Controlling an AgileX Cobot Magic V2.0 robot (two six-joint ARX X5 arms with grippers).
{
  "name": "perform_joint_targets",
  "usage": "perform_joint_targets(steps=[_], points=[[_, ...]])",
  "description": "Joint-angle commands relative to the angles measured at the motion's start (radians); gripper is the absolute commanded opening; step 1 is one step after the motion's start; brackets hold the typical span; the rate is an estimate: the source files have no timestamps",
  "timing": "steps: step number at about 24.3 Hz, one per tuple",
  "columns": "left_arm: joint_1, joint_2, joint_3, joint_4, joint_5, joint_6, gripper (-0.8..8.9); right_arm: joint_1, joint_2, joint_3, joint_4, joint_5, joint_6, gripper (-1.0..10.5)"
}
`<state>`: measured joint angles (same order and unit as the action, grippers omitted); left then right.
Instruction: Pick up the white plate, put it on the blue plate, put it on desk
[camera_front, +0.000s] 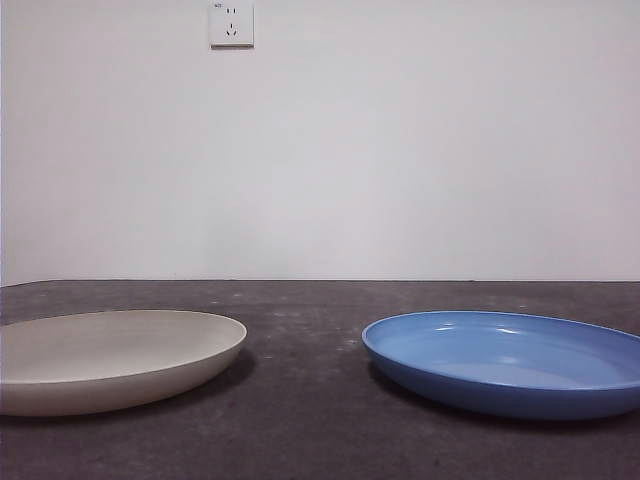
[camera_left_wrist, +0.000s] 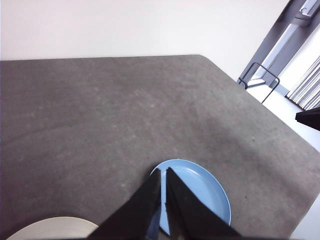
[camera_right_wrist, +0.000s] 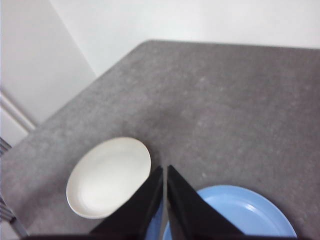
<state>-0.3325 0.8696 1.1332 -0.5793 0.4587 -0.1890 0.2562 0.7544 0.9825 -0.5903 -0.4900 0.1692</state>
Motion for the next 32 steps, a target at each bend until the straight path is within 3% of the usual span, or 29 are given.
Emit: perform_joint_targets(steps=[1,7,10,11,14,16,20,24,32], points=[[-0.005,0.006,0.023,-0.006,0.007,0.02,0.25,0.003,0.002,0.015,-0.015,-0.003,-0.077,0.1],[-0.005,0.006,0.023,-0.072,0.007,0.02,0.58,0.003,0.001,0.015,-0.047,-0.003,-0.106,0.1],[-0.005,0.006,0.023,-0.1,0.007,0.02,2.58,0.003,0.001,0.015,-0.046,-0.003,-0.106,0.4],[-0.005,0.006,0.023,-0.107,0.007,0.02,3.37,0.003,0.001,0.015,-0.046,-0.003,-0.106,1.0],[-0.005,0.006,0.023,-0.116,0.007,0.02,5.94,0.003,0.001,0.015,-0.047,0.0,-0.097,4.7],[-0.005,0.006,0.023,-0.116,0.007,0.018,6.97,0.003,0.001,0.015,-0.048,-0.001,-0.091,6.2],[-0.005,0.006,0.023,-0.141,0.007,0.01,7.07,0.003,0.001,0.015,-0.054,-0.008,-0.092,6.3],[0.01,0.006,0.024,-0.191,0.013,-0.061,7.07,0.003,0.001,0.015,-0.062,-0.008,-0.091,6.3],[0.154,0.018,0.075,-0.343,0.016,-0.063,7.07,0.003,0.001,0.015,-0.119,-0.008,-0.091,6.3]])
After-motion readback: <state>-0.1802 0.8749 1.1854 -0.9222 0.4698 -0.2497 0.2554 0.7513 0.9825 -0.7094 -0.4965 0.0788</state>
